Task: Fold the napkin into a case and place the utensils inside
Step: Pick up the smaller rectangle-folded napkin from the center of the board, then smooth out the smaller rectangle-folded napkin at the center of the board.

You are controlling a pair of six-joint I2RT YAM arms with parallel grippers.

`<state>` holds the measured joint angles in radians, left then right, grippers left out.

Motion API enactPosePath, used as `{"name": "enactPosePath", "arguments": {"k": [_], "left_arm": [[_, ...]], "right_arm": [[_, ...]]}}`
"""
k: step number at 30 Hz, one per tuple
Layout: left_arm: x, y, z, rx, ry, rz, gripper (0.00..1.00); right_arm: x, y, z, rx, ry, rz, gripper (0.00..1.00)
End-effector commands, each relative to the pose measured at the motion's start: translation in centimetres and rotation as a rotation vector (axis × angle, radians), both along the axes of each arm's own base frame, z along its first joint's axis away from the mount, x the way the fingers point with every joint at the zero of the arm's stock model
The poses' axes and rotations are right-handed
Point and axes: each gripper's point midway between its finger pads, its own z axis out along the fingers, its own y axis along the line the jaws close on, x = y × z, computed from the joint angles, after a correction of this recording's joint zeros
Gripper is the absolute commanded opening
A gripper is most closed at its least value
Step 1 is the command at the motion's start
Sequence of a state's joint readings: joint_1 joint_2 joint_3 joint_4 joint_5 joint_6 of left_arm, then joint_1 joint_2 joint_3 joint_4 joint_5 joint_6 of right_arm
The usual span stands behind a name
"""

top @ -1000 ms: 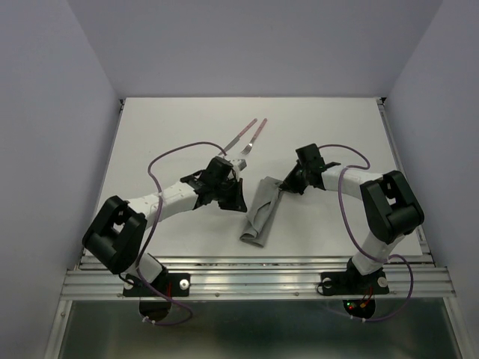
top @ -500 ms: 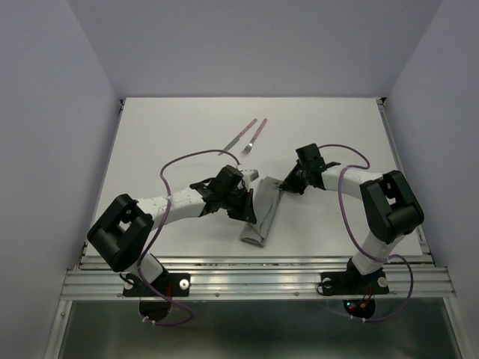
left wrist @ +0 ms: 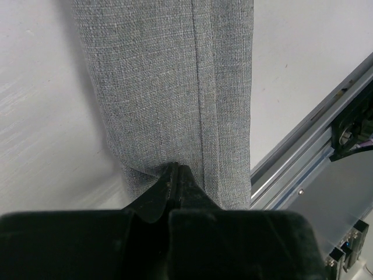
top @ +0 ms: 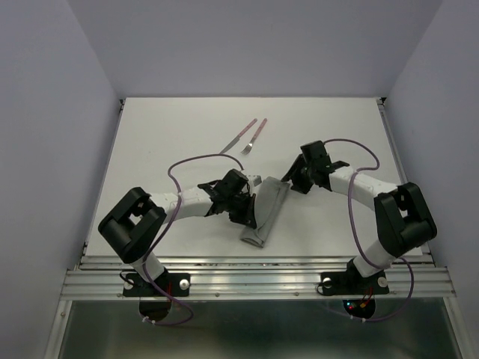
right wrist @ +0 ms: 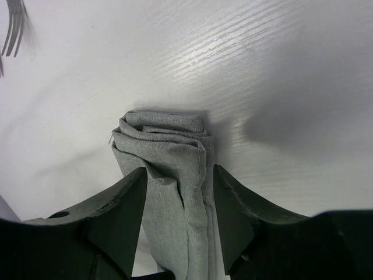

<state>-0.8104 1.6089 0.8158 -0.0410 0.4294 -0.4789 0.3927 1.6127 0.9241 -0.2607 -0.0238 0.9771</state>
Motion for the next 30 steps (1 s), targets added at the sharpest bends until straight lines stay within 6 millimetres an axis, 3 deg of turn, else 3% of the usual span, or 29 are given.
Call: {"name": "enactPosePath", "arguments": {"k": [1, 6, 15, 17, 22, 25, 30], "left_arm": [[1.4, -1.1, 2.7, -0.018, -0.098, -0.011, 0.00], [1.9, -1.7, 5.1, -0.052, -0.143, -0.010, 0.00], [3.4, -0.8, 7.1, -0.010, -0.201, 0.057, 0.00], [3.6, -0.2, 6.7, 0.020, -0.194, 0.084, 0.00], [1.6, -0.1, 4.3, 0.019, -0.088, 0.059, 0.00], [1.0, -0.4, 3.7, 0.002, -0.060, 0.040, 0.00], [-0.8, -0.7, 0.5, 0.004, 0.031, -0.029, 0.00]], "right_arm": [[-0.2, -2.1, 2.2, -0.088, -0.066, -0.011, 0.56], [-2.0, -2.2, 2.8, -0.075, -0.079, 0.047, 0.59], [-9.1, -0.7, 2.8, -0.063, -0.083, 0.166, 0.56], [-11.0, 0.7, 2.6, -0.048, -0.078, 0.209, 0.53], [-13.7, 4.4, 3.3, 0.031, -0.099, 0.290, 0.39], [-14.0, 5.7, 3.1, 0.052, -0.096, 0.313, 0.31], [-14.6, 7.6, 1.6, 0.119, -0.052, 0.358, 0.27]]}}
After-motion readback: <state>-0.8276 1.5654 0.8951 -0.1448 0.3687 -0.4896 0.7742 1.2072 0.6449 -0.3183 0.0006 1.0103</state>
